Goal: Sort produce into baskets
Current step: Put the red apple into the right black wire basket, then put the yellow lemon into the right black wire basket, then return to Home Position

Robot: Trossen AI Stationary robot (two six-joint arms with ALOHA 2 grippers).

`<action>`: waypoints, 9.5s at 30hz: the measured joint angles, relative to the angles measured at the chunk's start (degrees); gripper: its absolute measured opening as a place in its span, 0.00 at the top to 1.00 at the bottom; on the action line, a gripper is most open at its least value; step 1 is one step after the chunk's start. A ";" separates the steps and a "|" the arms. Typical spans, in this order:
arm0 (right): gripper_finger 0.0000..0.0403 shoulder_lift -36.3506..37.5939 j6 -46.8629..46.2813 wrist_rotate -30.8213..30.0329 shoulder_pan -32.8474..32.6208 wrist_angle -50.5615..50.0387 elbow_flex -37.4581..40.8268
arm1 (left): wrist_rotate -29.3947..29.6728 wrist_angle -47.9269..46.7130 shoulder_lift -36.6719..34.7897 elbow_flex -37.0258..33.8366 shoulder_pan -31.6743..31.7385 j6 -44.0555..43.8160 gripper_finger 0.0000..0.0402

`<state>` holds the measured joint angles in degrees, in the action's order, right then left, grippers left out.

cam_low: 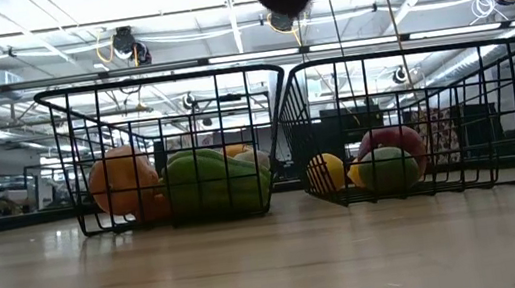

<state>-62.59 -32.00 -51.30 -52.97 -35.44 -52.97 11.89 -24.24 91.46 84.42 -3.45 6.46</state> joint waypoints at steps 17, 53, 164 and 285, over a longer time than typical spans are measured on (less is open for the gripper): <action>0.45 -0.04 -0.29 0.00 0.00 -0.93 0.00 | -6.22 -3.42 18.84 9.99 11.24 1.73 0.16; 0.45 -0.04 -3.20 0.48 -0.02 -0.83 -0.02 | -6.74 -15.93 31.76 27.11 13.37 6.08 0.02; 0.44 -2.65 -17.17 5.00 20.41 -14.64 -0.09 | 27.01 17.67 -17.68 -25.72 -17.70 -2.34 0.02; 1.00 62.19 34.78 40.95 29.17 38.20 52.13 | -4.43 26.29 -79.65 -84.11 3.85 -4.19 0.99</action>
<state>-0.40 2.78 -10.35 -23.80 2.76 -0.84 7.46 2.05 11.81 0.32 0.40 2.27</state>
